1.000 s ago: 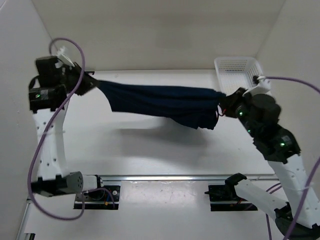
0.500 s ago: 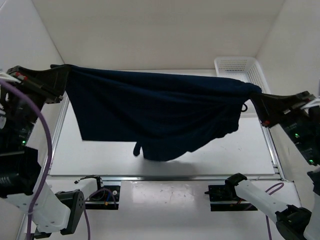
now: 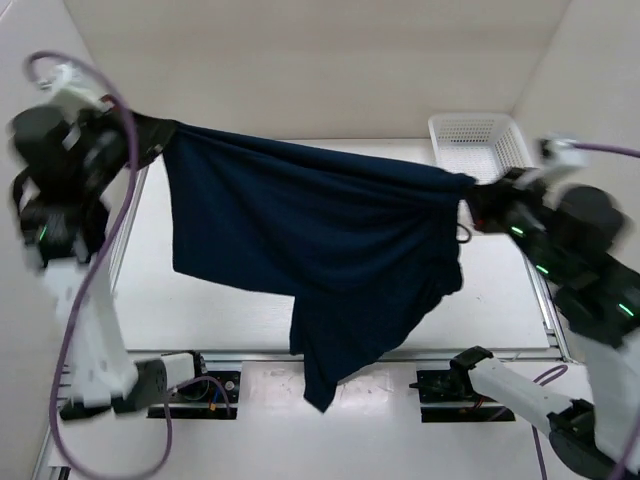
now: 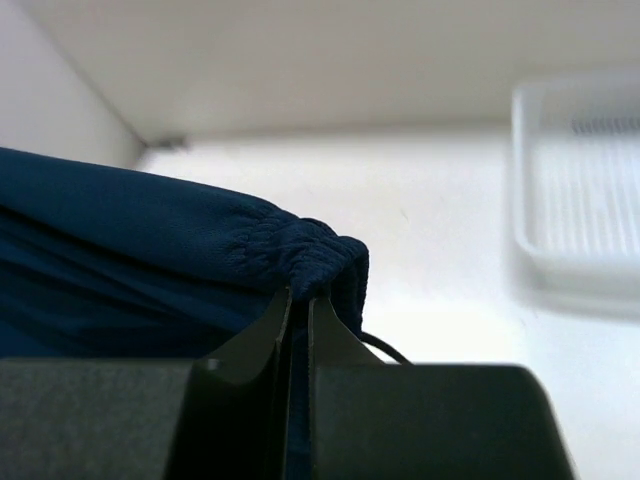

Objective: Fold and stack the shorts
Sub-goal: Flatten the shorts out

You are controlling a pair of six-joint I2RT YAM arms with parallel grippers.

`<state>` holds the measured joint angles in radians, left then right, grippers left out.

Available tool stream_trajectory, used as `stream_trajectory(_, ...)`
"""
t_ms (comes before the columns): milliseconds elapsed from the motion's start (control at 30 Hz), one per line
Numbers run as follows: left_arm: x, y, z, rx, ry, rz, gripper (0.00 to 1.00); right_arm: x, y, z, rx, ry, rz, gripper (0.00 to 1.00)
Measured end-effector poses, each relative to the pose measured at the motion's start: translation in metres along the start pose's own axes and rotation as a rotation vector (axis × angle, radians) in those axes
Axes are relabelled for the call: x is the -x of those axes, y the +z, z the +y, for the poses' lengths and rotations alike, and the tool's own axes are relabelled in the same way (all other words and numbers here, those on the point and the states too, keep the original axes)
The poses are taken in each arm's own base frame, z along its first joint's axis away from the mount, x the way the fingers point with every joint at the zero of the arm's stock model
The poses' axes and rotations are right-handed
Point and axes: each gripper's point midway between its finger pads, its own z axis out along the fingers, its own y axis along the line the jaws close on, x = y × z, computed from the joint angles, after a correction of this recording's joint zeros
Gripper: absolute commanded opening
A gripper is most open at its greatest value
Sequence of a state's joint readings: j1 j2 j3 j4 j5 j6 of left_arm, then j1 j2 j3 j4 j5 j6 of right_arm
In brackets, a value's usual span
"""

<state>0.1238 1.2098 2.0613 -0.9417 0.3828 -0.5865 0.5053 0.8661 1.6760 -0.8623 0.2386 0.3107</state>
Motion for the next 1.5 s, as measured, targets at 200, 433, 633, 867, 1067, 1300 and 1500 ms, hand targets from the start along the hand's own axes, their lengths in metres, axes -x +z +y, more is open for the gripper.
stream_trajectory(200,-0.118,0.144,0.154,0.289,-0.178,0.399,0.10,-0.136,0.132,-0.041,-0.217,-0.092,0.376,0.00)
stream_trajectory(433,-0.229,0.209,0.266,0.509,-0.289,0.670,0.10,-0.248,0.245,-0.105,-0.362,-0.077,0.640,0.00)
stream_trajectory(633,-0.234,0.271,0.299,0.488,-0.278,0.640,0.39,-0.265,0.348,-0.124,-0.369,-0.043,0.640,0.21)
stream_trajectory(867,-0.249,0.302,0.322,0.463,-0.291,0.642,1.00,-0.256,0.377,-0.124,-0.357,-0.013,0.615,0.76)
stream_trajectory(1067,-0.232,0.273,0.305,0.493,-0.252,0.628,0.96,-0.216,0.337,-0.112,-0.344,0.022,0.559,0.76)
stream_trajectory(1300,-0.226,0.185,0.204,0.416,-0.114,0.628,0.46,-0.196,0.249,-0.105,-0.313,0.115,0.511,0.41)
stream_trajectory(1500,-0.366,0.086,0.154,0.355,-0.061,0.953,0.60,-0.287,0.182,-0.119,-0.332,0.224,0.716,0.49)
